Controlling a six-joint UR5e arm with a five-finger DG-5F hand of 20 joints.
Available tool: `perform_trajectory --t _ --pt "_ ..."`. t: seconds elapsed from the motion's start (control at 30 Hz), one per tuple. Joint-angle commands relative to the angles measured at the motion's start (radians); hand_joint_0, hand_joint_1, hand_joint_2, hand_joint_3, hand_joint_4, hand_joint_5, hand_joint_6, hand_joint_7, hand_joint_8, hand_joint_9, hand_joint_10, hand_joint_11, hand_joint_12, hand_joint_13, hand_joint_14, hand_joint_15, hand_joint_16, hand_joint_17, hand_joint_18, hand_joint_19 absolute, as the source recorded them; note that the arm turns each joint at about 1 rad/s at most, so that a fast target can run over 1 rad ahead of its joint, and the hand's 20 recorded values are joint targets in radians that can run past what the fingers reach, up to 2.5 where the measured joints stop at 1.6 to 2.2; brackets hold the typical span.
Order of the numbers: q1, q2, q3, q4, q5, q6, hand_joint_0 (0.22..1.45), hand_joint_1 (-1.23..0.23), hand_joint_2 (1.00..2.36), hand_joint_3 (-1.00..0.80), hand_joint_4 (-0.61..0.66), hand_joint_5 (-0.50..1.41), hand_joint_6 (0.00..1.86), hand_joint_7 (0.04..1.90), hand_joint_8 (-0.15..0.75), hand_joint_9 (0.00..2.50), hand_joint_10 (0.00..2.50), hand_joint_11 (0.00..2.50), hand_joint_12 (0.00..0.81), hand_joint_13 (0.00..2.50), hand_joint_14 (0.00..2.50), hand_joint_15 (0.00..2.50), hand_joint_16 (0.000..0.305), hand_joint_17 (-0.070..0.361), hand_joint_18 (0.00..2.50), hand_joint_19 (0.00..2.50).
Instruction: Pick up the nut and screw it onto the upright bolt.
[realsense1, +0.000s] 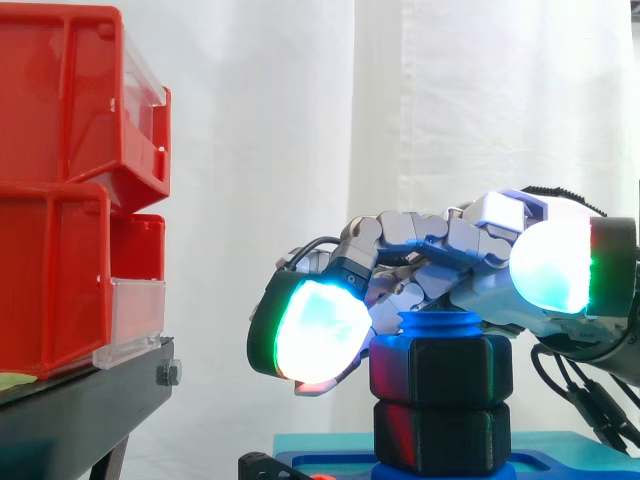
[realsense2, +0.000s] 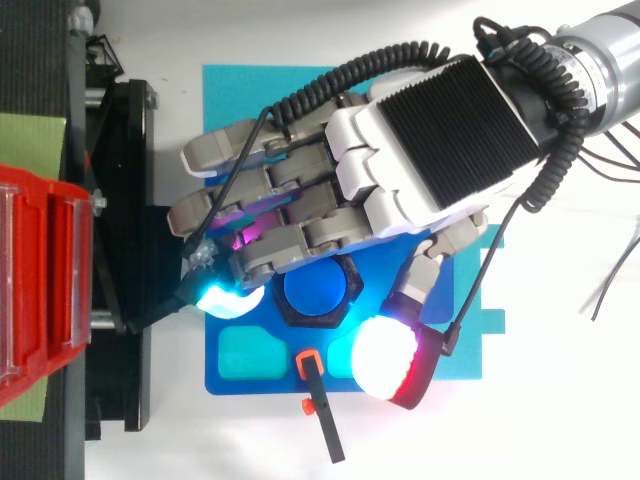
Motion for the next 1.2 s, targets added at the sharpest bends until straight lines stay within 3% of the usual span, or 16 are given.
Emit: perform_trajectory --t 0.0,0.37,0.6,1.0,1.1,1.17 --pt "-0.002 0.001 0.000 0.000 -0.001 0.000 0.48 -0.11 1.00 -0.50 0.21 -0.04 0.50 1.32 0.236 0.69 0.00 0.00 0.274 0.46 0.00 0.00 0.029 0.065 0.10 0.00" --pt "-0.019 0.001 0.000 0.005 -0.013 0.002 0.48 -0.12 1.00 -0.50 0.20 -0.03 0.50 1.41 0.239 0.72 0.00 0.00 0.270 0.51 0.00 0.00 0.029 0.065 0.18 0.00" --pt "-0.039 0.001 0.000 0.005 -0.042 0.003 0.48 -0.12 1.00 -0.50 0.19 -0.02 0.50 1.46 0.246 0.75 0.00 0.00 0.264 0.54 0.00 0.00 0.029 0.065 0.20 0.00" --pt "-0.060 -0.001 0.000 0.008 -0.064 0.002 0.49 -0.13 1.00 -0.50 0.17 -0.01 0.50 1.59 0.252 0.78 0.00 0.00 0.259 0.57 0.00 0.00 0.028 0.062 0.25 0.00" --pt "-0.062 0.001 -0.001 0.008 -0.067 0.002 0.49 -0.13 1.00 -0.50 0.19 -0.02 0.50 1.48 0.252 0.78 0.00 0.00 0.259 0.58 0.00 0.00 0.028 0.062 0.26 0.00" --pt "-0.063 0.001 0.000 0.011 -0.068 0.002 0.49 -0.13 1.00 -0.50 0.21 -0.04 0.50 1.30 0.250 0.79 0.00 0.00 0.259 0.58 0.00 0.00 0.028 0.062 0.26 0.00"
